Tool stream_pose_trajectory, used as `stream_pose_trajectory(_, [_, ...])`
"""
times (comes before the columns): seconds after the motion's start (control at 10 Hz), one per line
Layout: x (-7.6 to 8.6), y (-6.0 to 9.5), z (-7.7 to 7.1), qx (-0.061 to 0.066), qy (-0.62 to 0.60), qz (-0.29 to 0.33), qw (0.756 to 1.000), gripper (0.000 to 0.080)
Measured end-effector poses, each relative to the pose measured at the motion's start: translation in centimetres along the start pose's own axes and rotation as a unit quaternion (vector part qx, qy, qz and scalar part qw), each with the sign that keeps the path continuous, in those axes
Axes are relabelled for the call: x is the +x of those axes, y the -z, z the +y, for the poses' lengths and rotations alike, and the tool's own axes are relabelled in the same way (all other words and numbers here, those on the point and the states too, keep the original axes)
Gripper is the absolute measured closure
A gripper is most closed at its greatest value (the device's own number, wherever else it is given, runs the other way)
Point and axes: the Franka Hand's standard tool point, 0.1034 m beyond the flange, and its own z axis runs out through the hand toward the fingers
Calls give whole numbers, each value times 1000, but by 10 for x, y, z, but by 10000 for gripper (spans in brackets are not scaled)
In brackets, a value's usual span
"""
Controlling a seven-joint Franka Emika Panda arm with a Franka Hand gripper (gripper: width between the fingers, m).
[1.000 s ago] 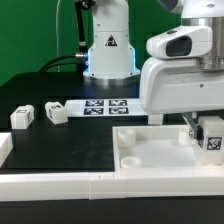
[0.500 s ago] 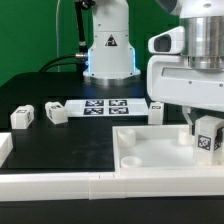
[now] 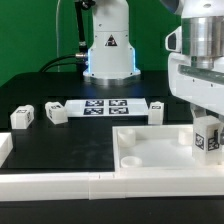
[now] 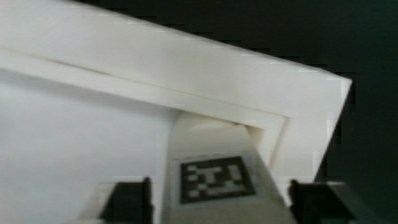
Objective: Assemble one leg
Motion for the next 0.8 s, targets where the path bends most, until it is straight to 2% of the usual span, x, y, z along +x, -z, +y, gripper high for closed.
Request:
stream_pose_trajectory(0.1, [1, 0, 0, 2, 17, 0, 1000, 256])
stream_pose_trajectory(0.2, [-1, 0, -1, 4, 34, 1, 999, 173])
stream_pose_trajectory(0.4, [-4, -1, 0, 5, 192, 6, 981, 157])
stream_pose_trajectory(0.7, [-5, 2, -1, 2, 360, 10, 933, 150])
stream_pose_trajectory(0.8, [-4, 3, -1, 0, 426, 13, 905, 150])
